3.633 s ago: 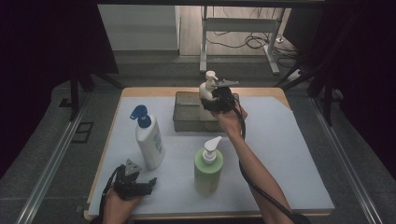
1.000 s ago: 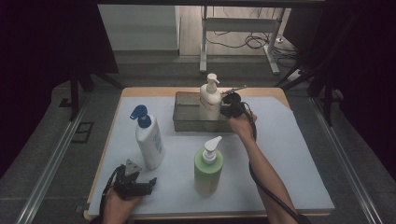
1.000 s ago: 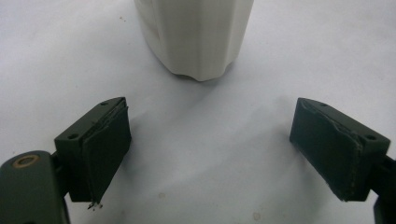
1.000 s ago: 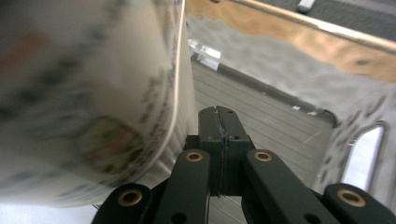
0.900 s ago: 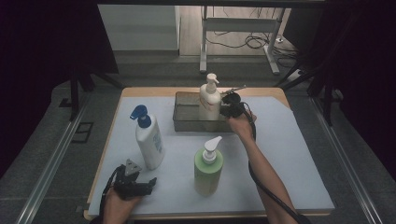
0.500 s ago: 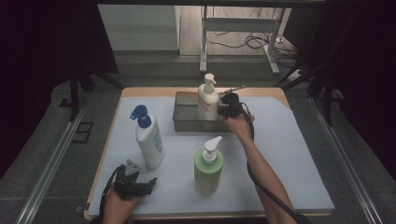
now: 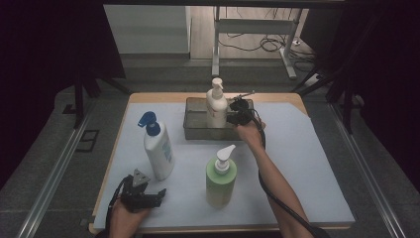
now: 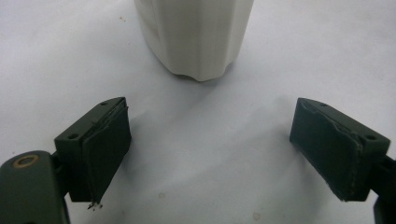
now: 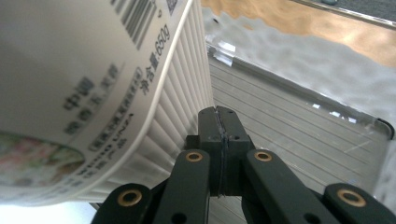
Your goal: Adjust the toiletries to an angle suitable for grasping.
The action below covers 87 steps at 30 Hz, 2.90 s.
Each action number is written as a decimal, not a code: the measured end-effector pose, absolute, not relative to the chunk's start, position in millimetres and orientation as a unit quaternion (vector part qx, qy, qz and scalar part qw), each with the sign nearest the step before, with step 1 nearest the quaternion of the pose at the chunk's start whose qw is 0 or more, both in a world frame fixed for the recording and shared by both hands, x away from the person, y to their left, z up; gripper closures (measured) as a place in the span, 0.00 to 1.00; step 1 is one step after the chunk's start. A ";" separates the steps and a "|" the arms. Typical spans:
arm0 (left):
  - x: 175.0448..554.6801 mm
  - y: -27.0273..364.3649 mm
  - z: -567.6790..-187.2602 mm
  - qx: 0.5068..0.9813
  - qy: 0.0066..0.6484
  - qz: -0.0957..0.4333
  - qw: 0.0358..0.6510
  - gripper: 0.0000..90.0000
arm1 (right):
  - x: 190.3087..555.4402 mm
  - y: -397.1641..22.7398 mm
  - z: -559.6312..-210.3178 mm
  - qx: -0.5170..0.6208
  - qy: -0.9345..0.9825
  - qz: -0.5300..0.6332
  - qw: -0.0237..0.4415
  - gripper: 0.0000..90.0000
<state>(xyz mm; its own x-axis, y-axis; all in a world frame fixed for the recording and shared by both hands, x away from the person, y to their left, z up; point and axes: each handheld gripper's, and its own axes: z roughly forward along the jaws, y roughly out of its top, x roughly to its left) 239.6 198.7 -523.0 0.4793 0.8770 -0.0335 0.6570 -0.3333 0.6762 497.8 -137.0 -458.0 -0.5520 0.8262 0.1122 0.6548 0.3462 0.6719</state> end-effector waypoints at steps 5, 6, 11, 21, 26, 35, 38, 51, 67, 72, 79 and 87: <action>239.6 198.6 -523.1 0.798 0.481 0.172 0.321 0.14 | 498.6 -132.2 -458.5 0.452 0.812 0.347 0.122 0.99; 239.6 198.7 -523.0 0.798 0.481 0.172 0.321 0.14 | 499.1 -130.6 -458.9 0.453 0.812 0.346 0.122 0.99; 239.6 198.6 -523.0 0.798 0.481 0.172 0.321 0.14 | 499.6 -128.3 -458.6 0.454 0.812 0.348 0.120 0.99; 239.6 198.6 -523.1 0.798 0.481 0.172 0.321 0.14 | 500.5 -114.5 -462.5 0.444 0.819 0.348 0.109 0.99; 239.6 198.7 -523.1 0.798 0.481 0.172 0.321 0.14 | 500.9 -107.7 -462.1 0.439 0.821 0.346 0.110 0.99; 239.6 198.7 -523.0 0.798 0.481 0.172 0.321 0.14 | 501.6 -97.8 -462.3 0.436 0.823 0.349 0.106 0.99; 239.7 198.7 -523.0 0.798 0.481 0.172 0.321 0.14 | 501.6 -96.2 -462.4 0.434 0.823 0.350 0.105 0.99; 239.6 198.6 -523.1 0.798 0.481 0.171 0.321 0.14 | 501.4 -82.8 -464.2 0.427 0.830 0.344 0.102 0.99; 239.7 198.6 -523.0 0.798 0.481 0.171 0.321 0.14 | 500.6 -69.3 -462.8 0.416 0.838 0.339 0.104 0.99; 239.7 198.6 -523.0 0.798 0.481 0.171 0.321 0.14 | 499.4 -65.8 -462.3 0.410 0.840 0.341 0.101 0.99; 239.7 198.6 -523.1 0.798 0.481 0.171 0.321 0.14 | 497.8 -63.2 -462.4 0.409 0.841 0.341 0.099 0.99; 239.7 198.6 -523.0 0.798 0.481 0.171 0.321 0.14 | 495.5 -62.8 -461.5 0.408 0.840 0.342 0.102 0.99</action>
<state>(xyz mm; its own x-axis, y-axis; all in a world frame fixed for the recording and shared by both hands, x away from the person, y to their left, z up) 239.7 198.6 -523.0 0.4791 0.8771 -0.0351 0.6574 -0.3320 0.6765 495.5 -62.8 -461.5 -0.6463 0.7555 0.1073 0.6161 0.4335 0.6576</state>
